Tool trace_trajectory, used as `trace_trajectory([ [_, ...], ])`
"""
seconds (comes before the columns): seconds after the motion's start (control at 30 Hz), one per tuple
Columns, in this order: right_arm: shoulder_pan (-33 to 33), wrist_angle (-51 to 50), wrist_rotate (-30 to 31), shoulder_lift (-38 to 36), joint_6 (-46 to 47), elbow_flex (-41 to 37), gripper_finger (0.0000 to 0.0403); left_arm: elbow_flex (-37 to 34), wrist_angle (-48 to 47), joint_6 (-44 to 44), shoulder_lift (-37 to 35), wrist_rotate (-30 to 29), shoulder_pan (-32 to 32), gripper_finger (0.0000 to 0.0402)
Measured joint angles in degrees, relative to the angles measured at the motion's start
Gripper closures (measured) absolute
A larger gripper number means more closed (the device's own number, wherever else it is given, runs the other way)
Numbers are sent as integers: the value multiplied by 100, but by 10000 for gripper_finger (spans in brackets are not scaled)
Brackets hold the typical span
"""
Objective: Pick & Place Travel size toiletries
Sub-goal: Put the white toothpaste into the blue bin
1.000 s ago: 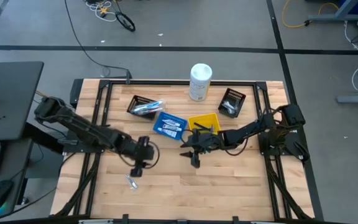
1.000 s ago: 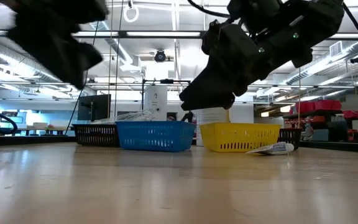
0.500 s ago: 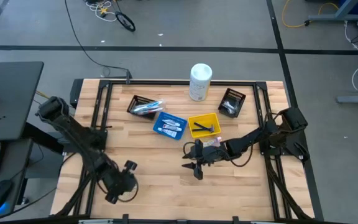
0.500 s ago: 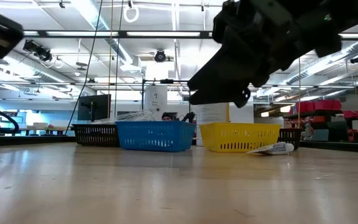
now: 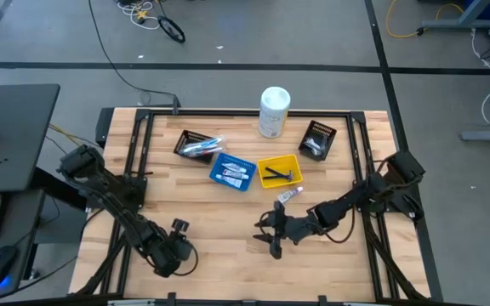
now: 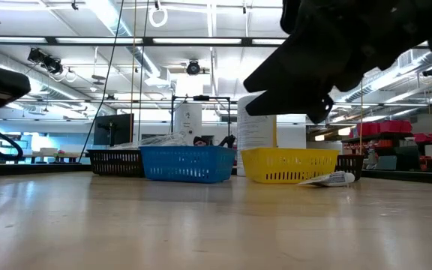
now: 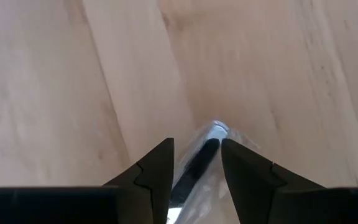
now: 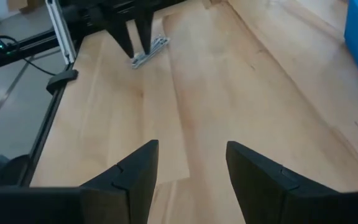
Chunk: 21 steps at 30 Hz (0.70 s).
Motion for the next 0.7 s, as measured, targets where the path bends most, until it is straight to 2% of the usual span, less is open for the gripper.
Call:
trace_trajectory([
  [0.33,186,-224,69,0,-75,0,204,0,-7,96,3,-26,151,259],
  [0.4,186,-548,70,2,-265,0,204,0,-11,79,3,21,162,259],
  [0.53,132,-1428,310,1,-1287,0,204,0,-13,121,4,55,160,259],
  [0.7,16,-2853,776,-27,-842,0,204,0,27,69,3,-42,160,259],
])
